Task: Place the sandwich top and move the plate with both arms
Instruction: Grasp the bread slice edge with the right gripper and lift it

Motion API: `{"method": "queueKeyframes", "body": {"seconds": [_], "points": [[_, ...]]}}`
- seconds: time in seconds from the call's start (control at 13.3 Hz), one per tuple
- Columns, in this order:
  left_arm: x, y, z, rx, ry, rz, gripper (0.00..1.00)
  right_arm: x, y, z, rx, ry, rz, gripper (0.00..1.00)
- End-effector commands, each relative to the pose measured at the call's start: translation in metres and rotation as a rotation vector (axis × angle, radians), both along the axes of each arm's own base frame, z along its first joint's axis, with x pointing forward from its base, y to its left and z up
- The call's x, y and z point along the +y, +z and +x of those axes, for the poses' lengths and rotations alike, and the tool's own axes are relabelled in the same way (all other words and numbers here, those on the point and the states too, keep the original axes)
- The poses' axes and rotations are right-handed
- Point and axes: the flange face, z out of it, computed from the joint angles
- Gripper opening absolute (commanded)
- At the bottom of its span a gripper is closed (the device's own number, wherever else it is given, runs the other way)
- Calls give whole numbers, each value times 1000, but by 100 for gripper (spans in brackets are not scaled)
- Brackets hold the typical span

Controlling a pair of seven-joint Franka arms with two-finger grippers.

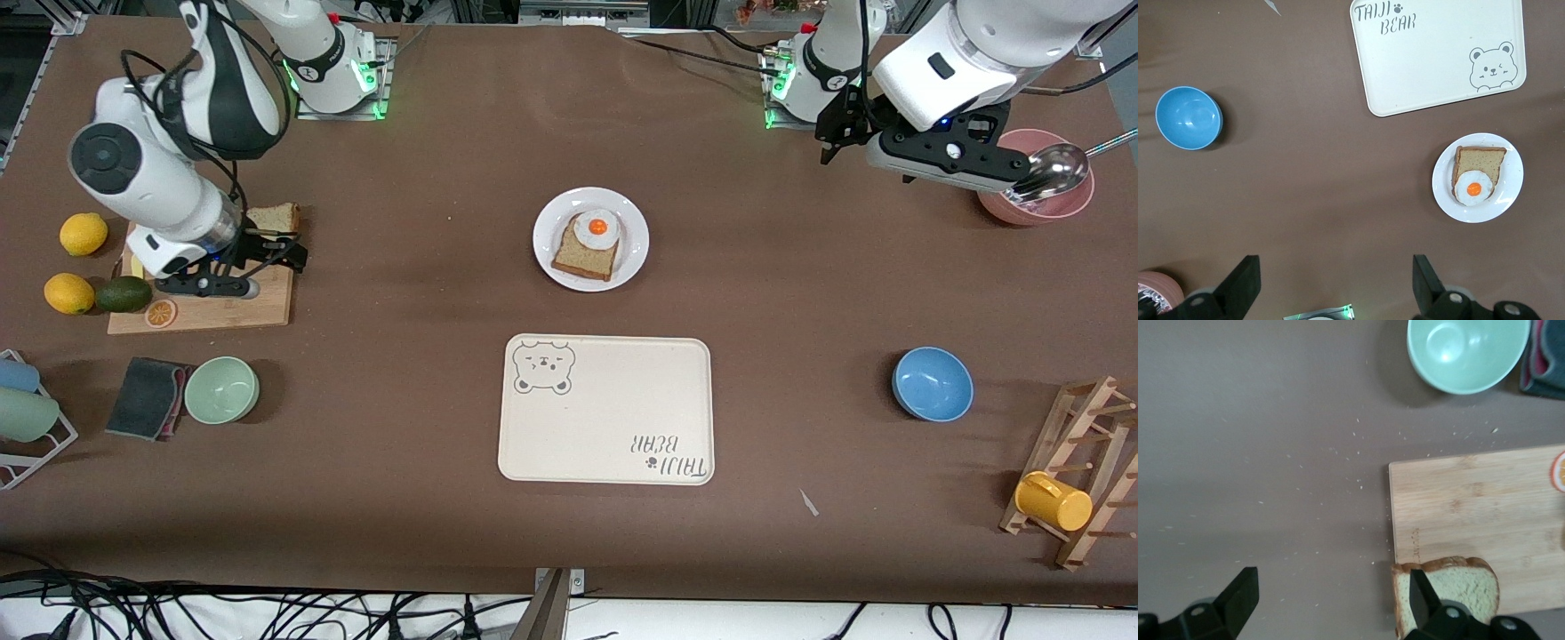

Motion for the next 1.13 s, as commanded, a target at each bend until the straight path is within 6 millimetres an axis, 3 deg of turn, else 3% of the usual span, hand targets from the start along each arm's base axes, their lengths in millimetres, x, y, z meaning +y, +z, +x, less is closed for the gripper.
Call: {"method": "queueKeyframes", "body": {"seconds": [0.0,0.3,0.45,0.75,0.9,1.05], "points": [[-2,7,-3,0,11,-15,100,-1,-31,-26,19,13,-18,100],[-2,7,-3,0,11,-15,100,-6,-98,-51,146,50,-118,100],[-3,7,-3,-1,9,-18,100,-12,-118,-55,187,72,-140,100],[-4,7,-3,0,7,-19,100,-16,-137,-68,249,112,-181,99],[-6,8,-4,-3,4,-20,100,-18,-145,-74,290,124,-210,90],[-7,8,-4,-4,1,-18,100,-22,-151,-80,309,62,-307,87]]}}
